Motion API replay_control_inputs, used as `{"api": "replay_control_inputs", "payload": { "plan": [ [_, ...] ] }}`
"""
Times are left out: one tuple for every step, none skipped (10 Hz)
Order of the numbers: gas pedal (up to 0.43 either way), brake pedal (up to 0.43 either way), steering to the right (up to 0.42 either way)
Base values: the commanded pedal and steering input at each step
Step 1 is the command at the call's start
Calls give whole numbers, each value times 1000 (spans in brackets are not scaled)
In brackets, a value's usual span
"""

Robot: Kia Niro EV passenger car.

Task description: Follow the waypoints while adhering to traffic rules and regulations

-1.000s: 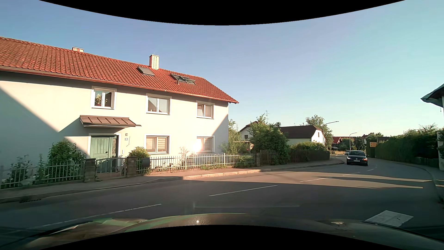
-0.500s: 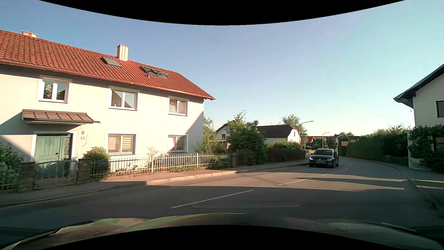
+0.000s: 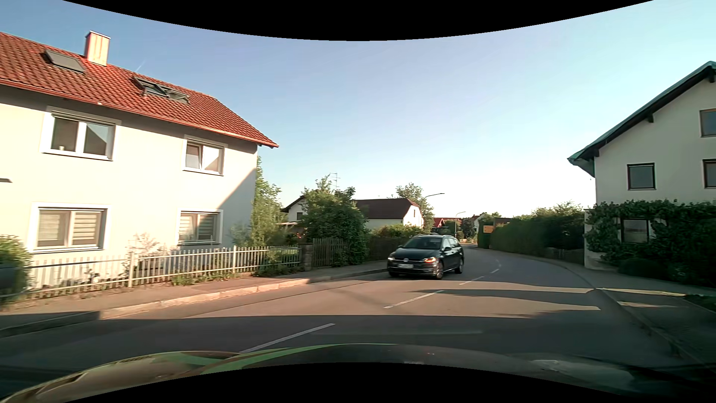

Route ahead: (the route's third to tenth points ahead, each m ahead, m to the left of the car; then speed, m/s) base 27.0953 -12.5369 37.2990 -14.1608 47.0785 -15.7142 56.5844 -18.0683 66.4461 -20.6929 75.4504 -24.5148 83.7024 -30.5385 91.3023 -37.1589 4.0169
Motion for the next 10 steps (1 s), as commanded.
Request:
{"api": "replay_control_inputs", "payload": {
  "plan": [
    [398,0,463],
    [398,0,452],
    [398,0,440],
    [398,0,428],
    [398,0,419],
    [409,0,389],
    [409,0,343],
    [409,0,288],
    [409,0,221],
    [409,0,172]
  ]
}}
